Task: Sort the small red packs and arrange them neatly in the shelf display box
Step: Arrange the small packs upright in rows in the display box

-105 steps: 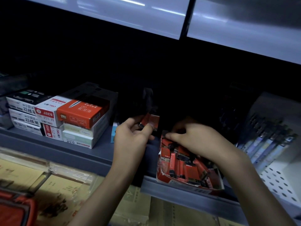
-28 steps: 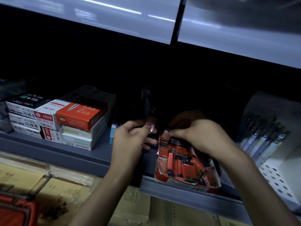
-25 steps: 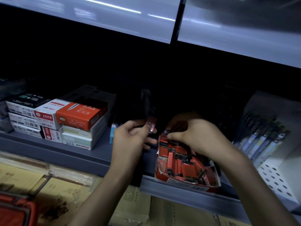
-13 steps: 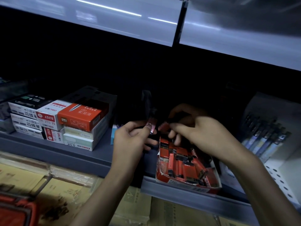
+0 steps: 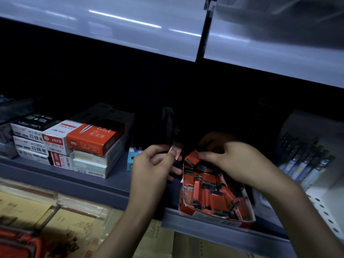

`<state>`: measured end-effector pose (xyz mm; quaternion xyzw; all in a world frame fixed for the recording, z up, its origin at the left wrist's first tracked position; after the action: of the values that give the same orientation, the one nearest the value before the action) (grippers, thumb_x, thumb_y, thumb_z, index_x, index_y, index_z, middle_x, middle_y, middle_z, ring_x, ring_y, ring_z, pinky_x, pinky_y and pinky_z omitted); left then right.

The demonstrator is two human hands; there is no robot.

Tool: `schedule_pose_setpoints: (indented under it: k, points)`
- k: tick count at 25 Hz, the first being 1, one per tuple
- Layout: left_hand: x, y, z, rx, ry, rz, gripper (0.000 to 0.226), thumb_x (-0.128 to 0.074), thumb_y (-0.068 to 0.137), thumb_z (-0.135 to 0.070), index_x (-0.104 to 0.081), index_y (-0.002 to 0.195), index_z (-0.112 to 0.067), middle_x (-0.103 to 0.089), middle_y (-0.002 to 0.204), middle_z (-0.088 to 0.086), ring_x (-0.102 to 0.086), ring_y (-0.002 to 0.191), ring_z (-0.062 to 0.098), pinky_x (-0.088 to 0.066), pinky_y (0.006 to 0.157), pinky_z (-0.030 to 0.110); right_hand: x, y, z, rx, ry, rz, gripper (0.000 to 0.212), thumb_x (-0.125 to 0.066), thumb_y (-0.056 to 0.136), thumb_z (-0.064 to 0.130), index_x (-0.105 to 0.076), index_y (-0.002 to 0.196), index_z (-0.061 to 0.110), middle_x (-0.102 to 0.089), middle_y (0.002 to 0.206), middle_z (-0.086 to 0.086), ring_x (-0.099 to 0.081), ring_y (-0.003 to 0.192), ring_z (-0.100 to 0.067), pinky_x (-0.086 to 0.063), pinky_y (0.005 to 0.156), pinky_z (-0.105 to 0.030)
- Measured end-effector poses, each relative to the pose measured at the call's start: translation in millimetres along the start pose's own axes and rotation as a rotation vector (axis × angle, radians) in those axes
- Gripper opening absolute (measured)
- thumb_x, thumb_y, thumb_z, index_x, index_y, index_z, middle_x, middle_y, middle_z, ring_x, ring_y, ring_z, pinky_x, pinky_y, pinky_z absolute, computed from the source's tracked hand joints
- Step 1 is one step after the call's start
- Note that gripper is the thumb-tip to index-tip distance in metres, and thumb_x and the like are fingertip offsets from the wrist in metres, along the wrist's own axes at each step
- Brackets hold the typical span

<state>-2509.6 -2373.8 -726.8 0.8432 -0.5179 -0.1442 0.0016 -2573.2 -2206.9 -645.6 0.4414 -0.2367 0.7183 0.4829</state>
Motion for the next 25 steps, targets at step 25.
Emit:
schedule_pose_setpoints:
  k: [25]
  points:
    - [-9, -3, -6, -0.082, 0.132, 0.036, 0.006, -0.065, 0.099, -0.016, -0.07, 0.097, -0.016, -0.079, 0.082, 0.002, -0.075, 0.08, 0.018, -0.059, 0.074, 0.033, -12, 0, -17, -0.217, -0.168, 0.084, 0.028, -0.073, 0.082, 0.06, -0.067, 0.099, 0.039, -0.067, 0.088, 0.012, -0.064, 0.082, -0.008, -0.054, 0.072, -0.025]
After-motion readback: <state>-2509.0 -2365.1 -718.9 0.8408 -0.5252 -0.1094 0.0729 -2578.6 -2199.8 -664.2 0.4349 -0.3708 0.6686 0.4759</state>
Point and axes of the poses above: each hand's wrist, its own y-axis towards the middle knuckle, its own x-axis out of the back of the hand, z = x × y, the point moved 8 cm from there along y, towards the middle knuckle
